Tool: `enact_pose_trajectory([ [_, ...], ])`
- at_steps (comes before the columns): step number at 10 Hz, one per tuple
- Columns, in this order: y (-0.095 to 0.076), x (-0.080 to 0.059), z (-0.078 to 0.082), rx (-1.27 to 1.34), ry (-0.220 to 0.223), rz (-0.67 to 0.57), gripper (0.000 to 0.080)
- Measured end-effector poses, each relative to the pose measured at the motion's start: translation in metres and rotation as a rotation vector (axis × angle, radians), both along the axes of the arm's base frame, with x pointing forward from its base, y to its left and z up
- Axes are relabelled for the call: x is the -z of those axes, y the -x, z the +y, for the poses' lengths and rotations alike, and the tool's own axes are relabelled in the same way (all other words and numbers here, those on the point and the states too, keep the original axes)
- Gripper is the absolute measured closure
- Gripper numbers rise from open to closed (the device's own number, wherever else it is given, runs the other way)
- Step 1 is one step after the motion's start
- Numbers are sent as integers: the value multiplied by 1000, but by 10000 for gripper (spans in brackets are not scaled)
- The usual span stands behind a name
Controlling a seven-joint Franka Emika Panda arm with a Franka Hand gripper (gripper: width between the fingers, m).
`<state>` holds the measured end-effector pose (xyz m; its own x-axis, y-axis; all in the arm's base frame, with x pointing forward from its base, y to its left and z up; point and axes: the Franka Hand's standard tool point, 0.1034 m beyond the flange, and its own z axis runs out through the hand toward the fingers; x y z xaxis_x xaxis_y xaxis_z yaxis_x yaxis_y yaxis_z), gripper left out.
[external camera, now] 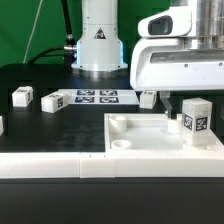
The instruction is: Assemble one leg
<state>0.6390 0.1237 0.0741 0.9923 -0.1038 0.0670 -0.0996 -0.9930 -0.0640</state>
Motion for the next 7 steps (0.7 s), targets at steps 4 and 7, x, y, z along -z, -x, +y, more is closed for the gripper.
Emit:
enact_pose_trajectory([
  [4,0,0,-1,-182,22,-10,270],
  [7,0,0,-1,-181,22,-10,511],
])
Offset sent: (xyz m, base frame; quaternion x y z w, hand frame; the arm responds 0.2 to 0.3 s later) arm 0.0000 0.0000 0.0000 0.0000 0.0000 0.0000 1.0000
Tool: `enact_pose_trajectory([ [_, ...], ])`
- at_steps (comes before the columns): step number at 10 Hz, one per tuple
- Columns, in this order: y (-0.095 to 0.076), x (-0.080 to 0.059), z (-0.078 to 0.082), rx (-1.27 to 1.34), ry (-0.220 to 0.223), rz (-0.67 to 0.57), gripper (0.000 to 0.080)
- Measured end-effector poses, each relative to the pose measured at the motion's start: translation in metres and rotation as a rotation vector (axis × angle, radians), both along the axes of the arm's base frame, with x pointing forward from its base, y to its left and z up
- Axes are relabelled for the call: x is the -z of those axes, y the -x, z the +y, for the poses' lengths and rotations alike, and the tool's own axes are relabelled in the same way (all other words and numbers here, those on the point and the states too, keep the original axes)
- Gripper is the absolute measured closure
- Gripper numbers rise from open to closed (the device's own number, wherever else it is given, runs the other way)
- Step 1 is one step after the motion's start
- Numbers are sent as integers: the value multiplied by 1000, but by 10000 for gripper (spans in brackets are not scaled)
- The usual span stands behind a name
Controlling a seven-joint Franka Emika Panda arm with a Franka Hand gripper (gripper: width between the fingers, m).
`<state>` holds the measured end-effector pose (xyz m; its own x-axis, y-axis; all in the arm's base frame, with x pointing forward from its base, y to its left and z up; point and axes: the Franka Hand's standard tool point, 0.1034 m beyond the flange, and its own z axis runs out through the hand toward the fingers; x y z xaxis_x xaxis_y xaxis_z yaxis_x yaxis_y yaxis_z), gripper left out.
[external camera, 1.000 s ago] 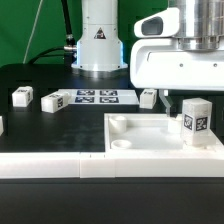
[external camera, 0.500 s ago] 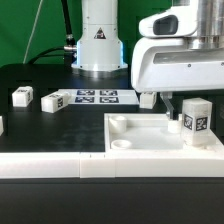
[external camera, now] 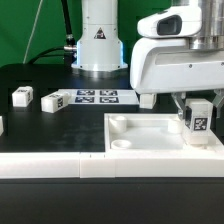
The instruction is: Assemble one leg
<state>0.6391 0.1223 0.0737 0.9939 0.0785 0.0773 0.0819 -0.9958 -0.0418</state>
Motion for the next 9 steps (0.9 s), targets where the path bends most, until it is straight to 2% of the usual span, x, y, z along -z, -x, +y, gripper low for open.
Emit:
enact_pose_trajectory([
  [3,0,0,-1,103,-11,5,511],
  [9,0,2,-6,899,-88,50,509],
])
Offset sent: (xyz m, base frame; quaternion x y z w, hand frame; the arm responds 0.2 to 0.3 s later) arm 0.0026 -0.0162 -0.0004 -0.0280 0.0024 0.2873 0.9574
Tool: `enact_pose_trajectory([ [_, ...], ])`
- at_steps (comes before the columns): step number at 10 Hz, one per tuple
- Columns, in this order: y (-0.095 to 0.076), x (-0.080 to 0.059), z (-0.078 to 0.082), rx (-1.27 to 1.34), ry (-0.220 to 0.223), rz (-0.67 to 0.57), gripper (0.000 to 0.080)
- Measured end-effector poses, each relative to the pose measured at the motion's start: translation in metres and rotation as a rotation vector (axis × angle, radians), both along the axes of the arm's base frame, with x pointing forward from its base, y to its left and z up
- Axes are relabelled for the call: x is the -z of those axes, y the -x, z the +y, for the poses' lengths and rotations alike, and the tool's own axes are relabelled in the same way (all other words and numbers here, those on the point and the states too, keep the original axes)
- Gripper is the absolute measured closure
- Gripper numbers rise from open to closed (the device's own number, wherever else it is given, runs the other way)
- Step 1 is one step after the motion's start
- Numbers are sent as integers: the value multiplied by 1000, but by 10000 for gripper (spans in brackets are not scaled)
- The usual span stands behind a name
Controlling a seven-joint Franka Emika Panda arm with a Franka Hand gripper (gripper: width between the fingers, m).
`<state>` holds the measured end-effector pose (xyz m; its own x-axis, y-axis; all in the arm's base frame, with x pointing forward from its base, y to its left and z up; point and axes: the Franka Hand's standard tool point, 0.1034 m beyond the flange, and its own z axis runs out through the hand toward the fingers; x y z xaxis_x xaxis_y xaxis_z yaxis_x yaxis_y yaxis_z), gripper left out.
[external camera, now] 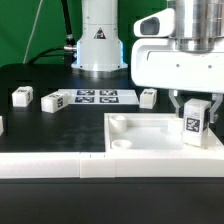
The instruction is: Assemble one leg
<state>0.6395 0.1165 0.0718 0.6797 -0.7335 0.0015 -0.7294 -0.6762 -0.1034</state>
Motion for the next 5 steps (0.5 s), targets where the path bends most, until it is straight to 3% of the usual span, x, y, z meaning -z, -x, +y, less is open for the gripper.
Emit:
enact_pose_trajectory([
  [3,0,0,-3,350,-28,27,509],
  [5,0,0,-3,389,-34,31,509],
])
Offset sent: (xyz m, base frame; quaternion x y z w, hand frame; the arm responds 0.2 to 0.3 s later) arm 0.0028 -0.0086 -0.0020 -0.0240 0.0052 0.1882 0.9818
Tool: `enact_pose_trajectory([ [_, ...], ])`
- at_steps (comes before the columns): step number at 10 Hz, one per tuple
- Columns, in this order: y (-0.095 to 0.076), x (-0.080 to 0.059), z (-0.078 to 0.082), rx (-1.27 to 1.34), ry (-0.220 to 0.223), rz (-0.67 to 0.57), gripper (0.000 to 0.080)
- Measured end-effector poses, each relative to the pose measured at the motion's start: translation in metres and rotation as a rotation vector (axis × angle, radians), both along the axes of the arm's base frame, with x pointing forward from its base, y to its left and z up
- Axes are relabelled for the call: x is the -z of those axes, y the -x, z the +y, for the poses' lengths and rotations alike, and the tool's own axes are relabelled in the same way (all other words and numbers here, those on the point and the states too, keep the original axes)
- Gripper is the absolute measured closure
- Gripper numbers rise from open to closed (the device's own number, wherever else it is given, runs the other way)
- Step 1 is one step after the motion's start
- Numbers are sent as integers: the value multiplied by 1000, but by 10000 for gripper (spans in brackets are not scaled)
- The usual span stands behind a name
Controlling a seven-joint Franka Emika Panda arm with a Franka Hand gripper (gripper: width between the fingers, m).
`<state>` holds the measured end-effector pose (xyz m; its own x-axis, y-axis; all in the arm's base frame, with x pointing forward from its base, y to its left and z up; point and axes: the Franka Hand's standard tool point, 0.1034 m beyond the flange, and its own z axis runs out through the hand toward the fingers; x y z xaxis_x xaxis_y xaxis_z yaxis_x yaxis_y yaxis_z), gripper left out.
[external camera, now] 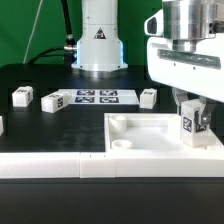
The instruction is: Assemble one leg
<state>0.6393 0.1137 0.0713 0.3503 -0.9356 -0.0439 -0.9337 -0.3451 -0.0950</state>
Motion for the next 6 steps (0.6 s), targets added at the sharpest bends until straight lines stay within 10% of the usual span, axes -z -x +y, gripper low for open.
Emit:
enact_pose_trajectory([
  [2,-1,0,0,-77,3,-10,509],
  [4,-2,-2,6,-213,12,-23,222],
  [6,-3,-4,7,-498,39,-44,165],
])
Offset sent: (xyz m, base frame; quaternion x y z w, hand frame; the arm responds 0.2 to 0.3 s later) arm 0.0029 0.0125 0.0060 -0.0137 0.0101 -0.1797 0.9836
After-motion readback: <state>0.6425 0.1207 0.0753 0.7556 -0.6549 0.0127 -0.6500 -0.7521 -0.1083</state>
